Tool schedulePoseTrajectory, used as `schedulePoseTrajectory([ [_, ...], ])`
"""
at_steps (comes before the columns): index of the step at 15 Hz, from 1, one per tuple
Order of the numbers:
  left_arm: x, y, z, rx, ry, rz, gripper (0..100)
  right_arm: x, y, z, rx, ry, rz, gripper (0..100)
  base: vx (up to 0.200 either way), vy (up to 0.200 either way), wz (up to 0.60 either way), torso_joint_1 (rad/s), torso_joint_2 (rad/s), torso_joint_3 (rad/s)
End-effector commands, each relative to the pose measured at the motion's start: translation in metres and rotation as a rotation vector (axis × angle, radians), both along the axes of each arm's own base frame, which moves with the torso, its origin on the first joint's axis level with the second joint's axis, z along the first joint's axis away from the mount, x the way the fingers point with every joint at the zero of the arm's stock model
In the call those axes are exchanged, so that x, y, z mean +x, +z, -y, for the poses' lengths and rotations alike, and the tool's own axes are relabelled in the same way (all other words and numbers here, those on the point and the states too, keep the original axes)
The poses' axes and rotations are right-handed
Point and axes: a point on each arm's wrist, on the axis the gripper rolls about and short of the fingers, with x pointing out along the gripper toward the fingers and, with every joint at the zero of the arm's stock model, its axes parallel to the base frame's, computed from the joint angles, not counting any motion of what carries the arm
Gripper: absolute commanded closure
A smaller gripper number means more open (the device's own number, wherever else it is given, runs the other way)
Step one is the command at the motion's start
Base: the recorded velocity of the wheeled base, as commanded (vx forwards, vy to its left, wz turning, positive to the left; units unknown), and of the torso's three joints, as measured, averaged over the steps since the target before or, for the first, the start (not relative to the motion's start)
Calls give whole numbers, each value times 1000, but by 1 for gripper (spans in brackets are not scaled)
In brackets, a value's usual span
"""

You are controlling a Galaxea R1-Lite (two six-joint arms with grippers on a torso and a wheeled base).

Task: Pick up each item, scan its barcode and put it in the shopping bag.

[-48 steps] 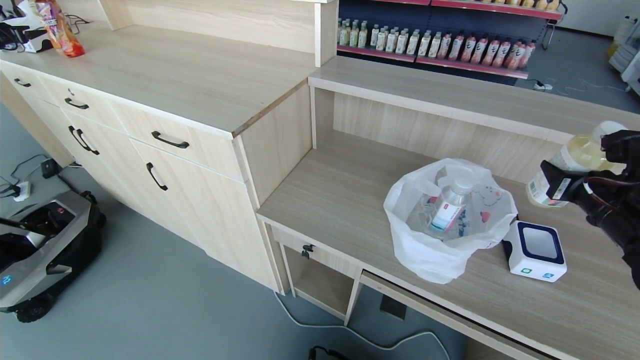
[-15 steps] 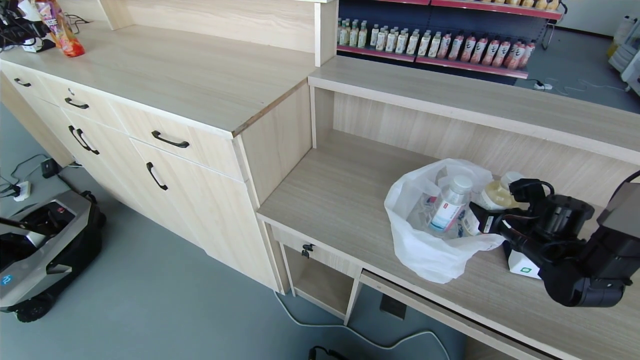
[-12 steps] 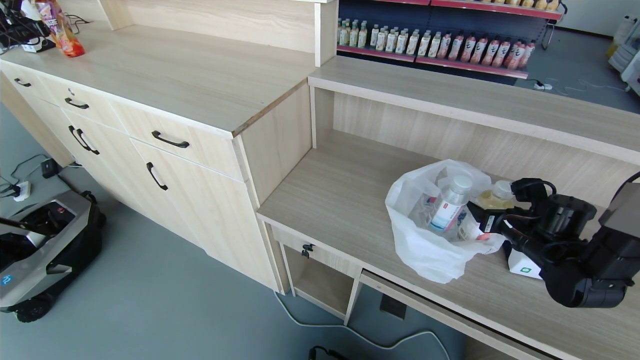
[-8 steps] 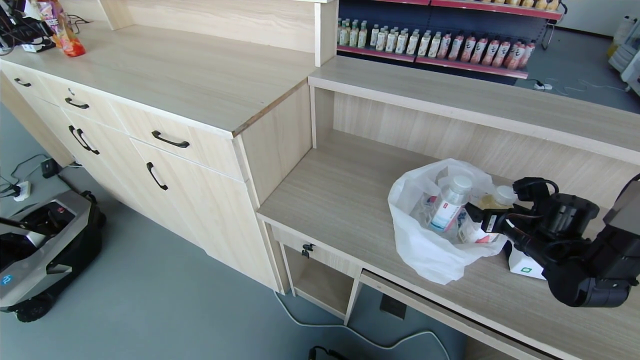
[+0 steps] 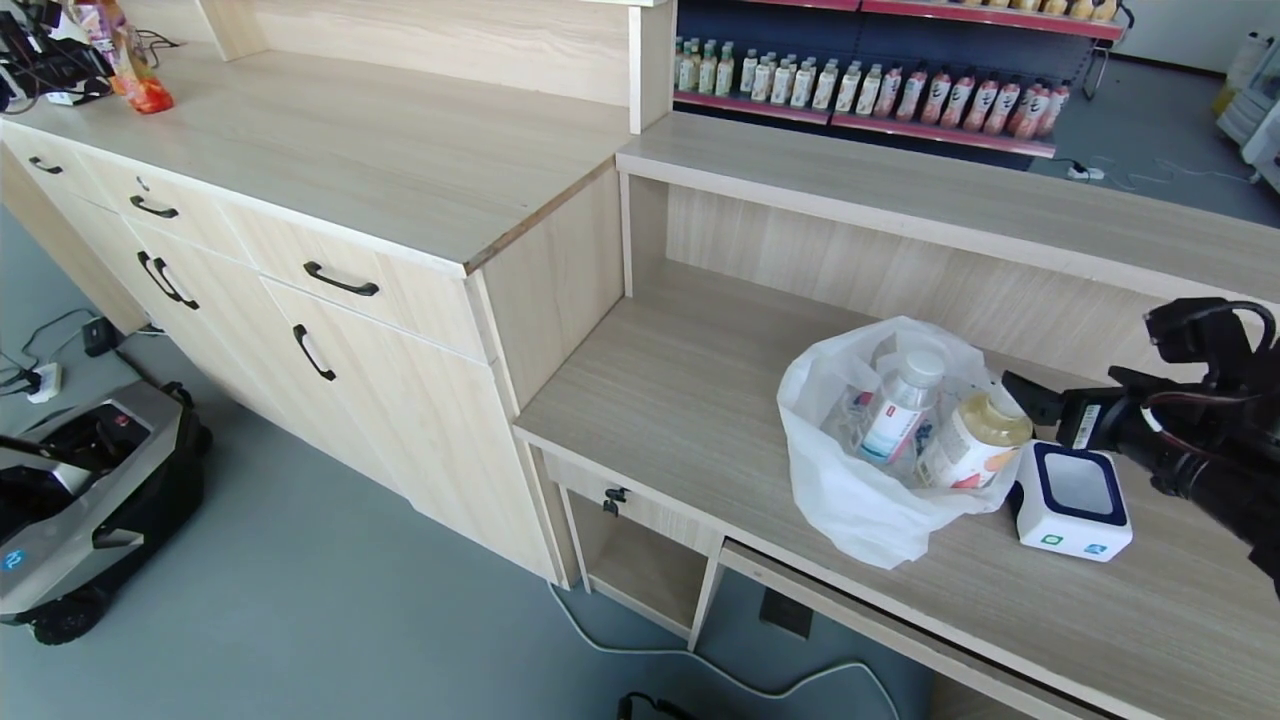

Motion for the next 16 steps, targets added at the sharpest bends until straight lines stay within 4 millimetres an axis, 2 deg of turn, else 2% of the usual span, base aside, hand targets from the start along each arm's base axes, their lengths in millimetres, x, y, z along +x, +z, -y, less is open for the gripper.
schedulePoseTrajectory([
  [1, 0, 0, 0, 0, 1, 1, 0, -68, 38, 10, -121, -86, 44, 0, 0, 0, -600, -2, -2, -2],
  [3, 0, 0, 0, 0, 1, 1, 0, -92, 45, 22, -197, -168, 4, 0, 0, 0, -600, 5, 2, 0],
  [7, 0, 0, 0, 0, 1, 1, 0, -114, 54, 27, -161, -323, -25, 0, 0, 0, -600, 1, 0, 7],
  [10, 0, 0, 0, 0, 1, 1, 0, -131, 54, 23, -110, -377, -52, 0, 0, 0, -600, 2, 1, 4],
  [12, 0, 0, 0, 0, 1, 1, 0, -154, 54, 15, -102, -375, -72, 0, 0, 0, -600, 0, 5, 0],
  [16, 0, 0, 0, -1, 1, 1, 0, -197, 30, -2, -31, -349, -74, 0, 0, 0, 0, 0, 0, 0],
])
